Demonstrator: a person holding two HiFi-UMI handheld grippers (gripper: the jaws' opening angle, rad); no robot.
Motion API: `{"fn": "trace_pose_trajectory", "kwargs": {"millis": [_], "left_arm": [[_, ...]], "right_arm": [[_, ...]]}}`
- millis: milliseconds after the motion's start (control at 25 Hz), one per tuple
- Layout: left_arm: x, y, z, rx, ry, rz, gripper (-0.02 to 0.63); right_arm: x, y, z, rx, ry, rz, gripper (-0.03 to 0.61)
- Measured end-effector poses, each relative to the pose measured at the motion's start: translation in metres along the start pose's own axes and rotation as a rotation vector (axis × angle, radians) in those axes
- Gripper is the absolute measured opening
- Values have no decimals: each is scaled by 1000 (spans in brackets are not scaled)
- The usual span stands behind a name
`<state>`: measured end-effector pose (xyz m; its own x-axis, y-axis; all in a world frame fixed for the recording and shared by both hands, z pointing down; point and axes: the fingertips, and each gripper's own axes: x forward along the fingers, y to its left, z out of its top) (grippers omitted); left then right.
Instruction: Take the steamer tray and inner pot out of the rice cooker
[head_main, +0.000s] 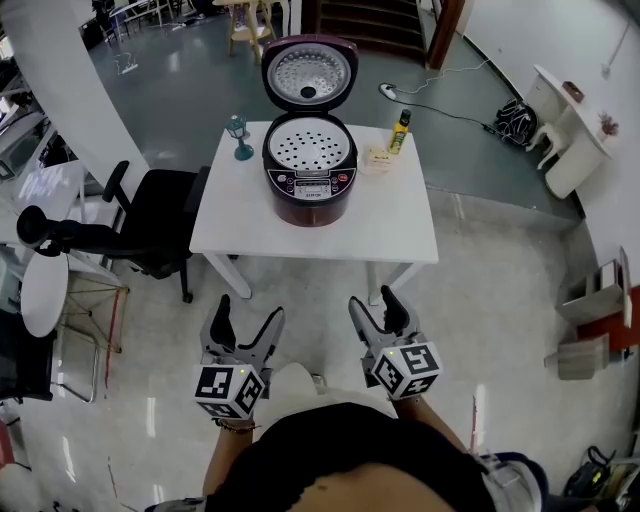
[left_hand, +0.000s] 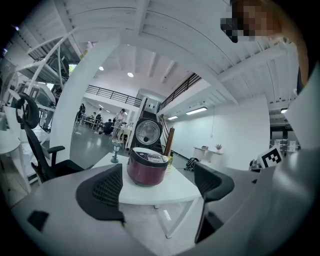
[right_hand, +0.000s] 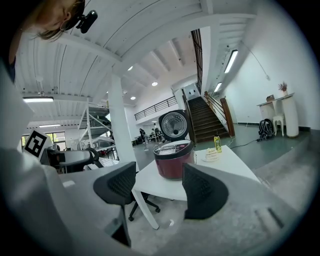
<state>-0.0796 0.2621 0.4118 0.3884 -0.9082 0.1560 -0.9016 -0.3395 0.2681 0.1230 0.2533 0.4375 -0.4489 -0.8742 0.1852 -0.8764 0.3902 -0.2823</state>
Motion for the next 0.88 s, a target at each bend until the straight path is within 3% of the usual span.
{"fn": "trace_pose_trajectory", "kwargs": {"millis": [280,520,880], "left_arm": [[12,-6,0,7,10,-10,439],[20,-7,-1,73,27,-32,439],[48,19,1,42,50,3,437]], "right_arm": [[7,-15,3,3,6,-7,275],[18,-19,4,9,11,-1,275],[50,-36,12,3,9,-23,275]]}}
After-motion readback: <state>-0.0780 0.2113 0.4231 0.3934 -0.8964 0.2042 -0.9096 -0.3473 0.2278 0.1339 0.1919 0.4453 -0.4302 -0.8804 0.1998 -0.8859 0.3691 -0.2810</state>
